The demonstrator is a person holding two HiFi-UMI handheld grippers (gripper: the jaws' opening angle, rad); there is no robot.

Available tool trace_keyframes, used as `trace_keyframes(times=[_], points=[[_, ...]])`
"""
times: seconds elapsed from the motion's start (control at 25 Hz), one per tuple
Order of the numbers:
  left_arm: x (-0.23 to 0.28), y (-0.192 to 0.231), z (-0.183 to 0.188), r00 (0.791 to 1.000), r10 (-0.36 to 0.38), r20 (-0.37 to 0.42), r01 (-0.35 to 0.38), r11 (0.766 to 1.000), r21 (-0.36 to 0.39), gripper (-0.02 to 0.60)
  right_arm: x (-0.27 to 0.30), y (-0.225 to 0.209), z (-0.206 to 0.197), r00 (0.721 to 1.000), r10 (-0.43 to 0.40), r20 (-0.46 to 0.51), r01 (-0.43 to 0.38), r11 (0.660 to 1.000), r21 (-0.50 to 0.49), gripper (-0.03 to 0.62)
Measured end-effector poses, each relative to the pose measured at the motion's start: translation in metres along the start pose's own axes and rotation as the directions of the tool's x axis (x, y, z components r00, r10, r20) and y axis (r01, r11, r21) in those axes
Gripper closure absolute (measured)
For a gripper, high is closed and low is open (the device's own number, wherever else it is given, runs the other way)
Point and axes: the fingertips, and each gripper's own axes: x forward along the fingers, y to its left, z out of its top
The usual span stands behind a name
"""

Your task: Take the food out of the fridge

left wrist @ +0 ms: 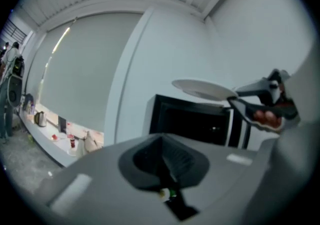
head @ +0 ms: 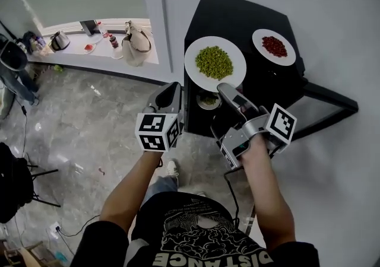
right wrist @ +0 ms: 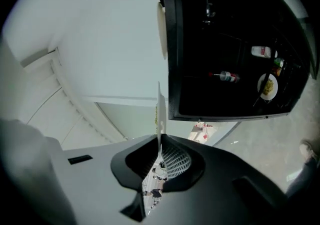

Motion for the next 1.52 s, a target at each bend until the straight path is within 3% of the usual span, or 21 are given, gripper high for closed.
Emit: trace_keyframes(times=[0.28, 0.52, 0.96, 1.36, 1.52], points=[[0.006, -0.024, 0.007, 0.997, -0.072, -0.004, 0.072, 0.997, 0.039, 0.58, 0.045, 0.021, 0.039, 0.997, -0.008, 0.075, 0.01, 0.999, -0.034, 0.582], [0.009, -0.037, 0.016, 0.992, -0.127, 0.004, 0.127, 0.99, 0.061, 0.58, 0.074, 0.012, 0.063, 0.985, -0.054, 0.166, 0.051, 0.998, 0.02, 0.582], [0.005, -0.031, 0.021, 0.99, -0.138, 0.018, 0.137, 0.989, 0.061, 0.58, 0.089, 0.002, 0.077, 0.964, -0.082, 0.254, 0.07, 0.996, 0.058, 0.572], [0.008, -0.03, 0.012, 0.99, -0.138, 0.007, 0.138, 0.989, 0.051, 0.58, 0.095, -0.003, 0.08, 0.968, -0.028, 0.251, 0.022, 0.999, 0.027, 0.571], [0.007, -0.032, 0.013, 0.989, -0.148, 0.006, 0.147, 0.988, 0.046, 0.58, 0.09, 0.002, 0.077, 0.97, -0.003, 0.245, 0.003, 1.0, 0.002, 0.522]])
